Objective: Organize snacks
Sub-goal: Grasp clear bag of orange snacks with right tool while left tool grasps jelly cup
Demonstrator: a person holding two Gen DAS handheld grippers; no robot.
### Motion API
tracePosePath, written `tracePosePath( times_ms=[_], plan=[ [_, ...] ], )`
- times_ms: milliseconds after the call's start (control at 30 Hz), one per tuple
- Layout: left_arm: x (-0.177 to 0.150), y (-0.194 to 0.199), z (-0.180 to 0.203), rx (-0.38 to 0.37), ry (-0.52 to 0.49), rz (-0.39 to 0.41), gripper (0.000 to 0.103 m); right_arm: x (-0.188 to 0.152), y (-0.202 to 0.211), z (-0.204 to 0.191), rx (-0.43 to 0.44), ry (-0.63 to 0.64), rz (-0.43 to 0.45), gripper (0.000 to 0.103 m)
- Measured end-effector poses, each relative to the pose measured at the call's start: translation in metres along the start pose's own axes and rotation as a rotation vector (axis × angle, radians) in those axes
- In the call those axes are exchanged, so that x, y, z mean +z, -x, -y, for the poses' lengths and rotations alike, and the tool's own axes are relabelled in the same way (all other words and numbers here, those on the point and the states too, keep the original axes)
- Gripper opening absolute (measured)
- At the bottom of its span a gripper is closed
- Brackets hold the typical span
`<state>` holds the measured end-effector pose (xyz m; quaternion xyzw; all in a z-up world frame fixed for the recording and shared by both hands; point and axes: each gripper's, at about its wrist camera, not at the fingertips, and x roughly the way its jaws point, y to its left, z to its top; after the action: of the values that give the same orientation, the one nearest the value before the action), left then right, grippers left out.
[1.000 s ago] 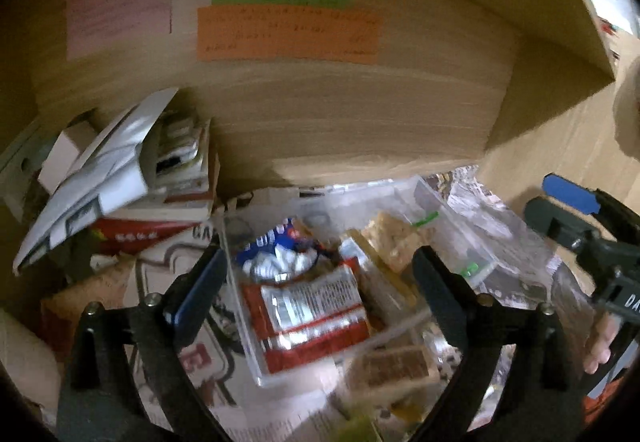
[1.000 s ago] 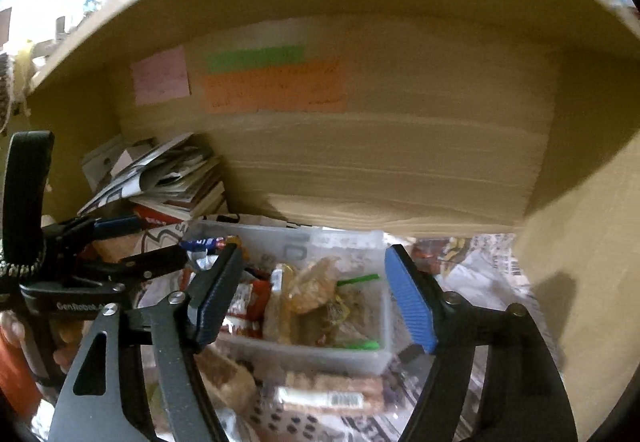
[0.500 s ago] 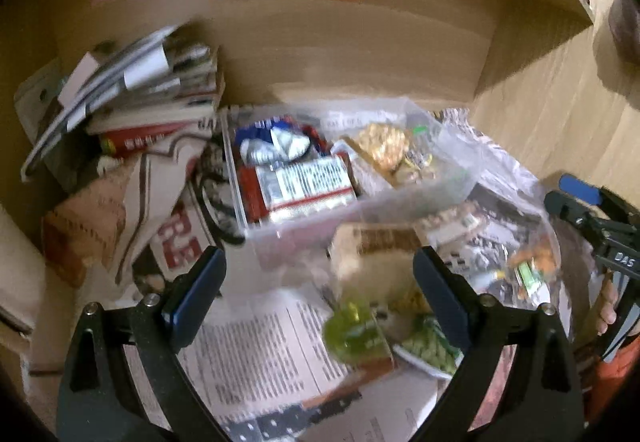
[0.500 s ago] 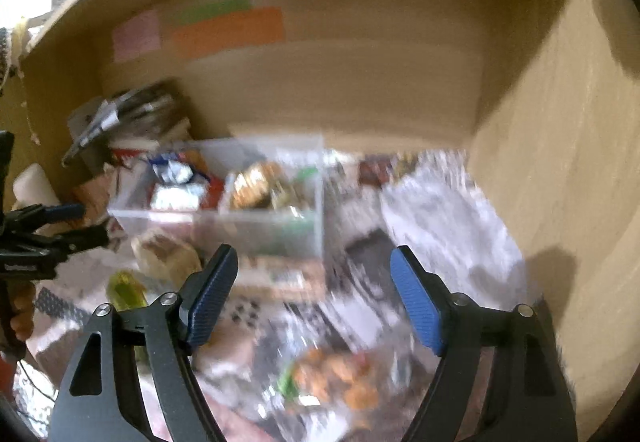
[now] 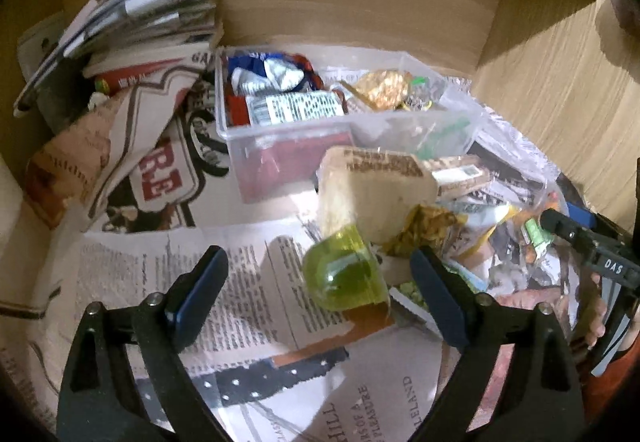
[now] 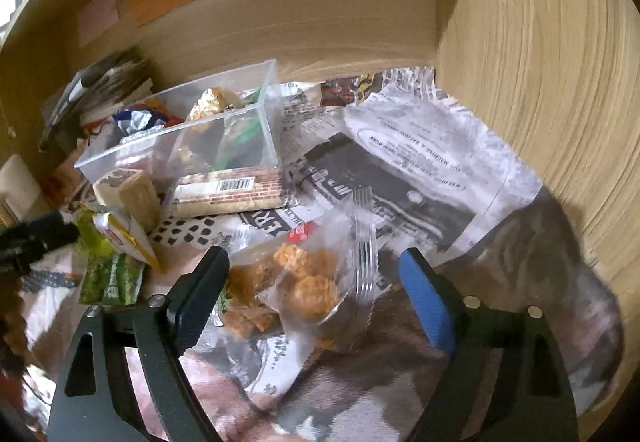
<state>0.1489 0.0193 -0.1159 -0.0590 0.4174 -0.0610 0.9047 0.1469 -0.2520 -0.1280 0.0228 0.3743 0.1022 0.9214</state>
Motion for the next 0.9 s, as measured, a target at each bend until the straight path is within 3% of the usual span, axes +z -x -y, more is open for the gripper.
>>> tracePosePath(
  times_ms=[233,367,600,900],
  plan=[
    [-0.006,-0.02,-0.004,-0.032,0.039,-0.059,0.064,-0.006,-0.011,-0.012,-0.007,0.031,-0.019,0.085],
    [-0.007,-0.024,-0.005,-0.067,0.062,-0.067,0.041,-0.005,-0.014,-0.014,0.016,0.036,-0.022,0.07],
    [-0.006,-0.019,-0.006,-0.03,0.056,-0.04,0.041,-0.005,-0.011,-0.015,0.037,0.039,-0.001,0.051],
    [0.007,0.015,-0.01,-0.013,0.045,0.042,0.041,0.006,0.003,-0.02,0.045,0.054,0.059,0.048]
  ],
)
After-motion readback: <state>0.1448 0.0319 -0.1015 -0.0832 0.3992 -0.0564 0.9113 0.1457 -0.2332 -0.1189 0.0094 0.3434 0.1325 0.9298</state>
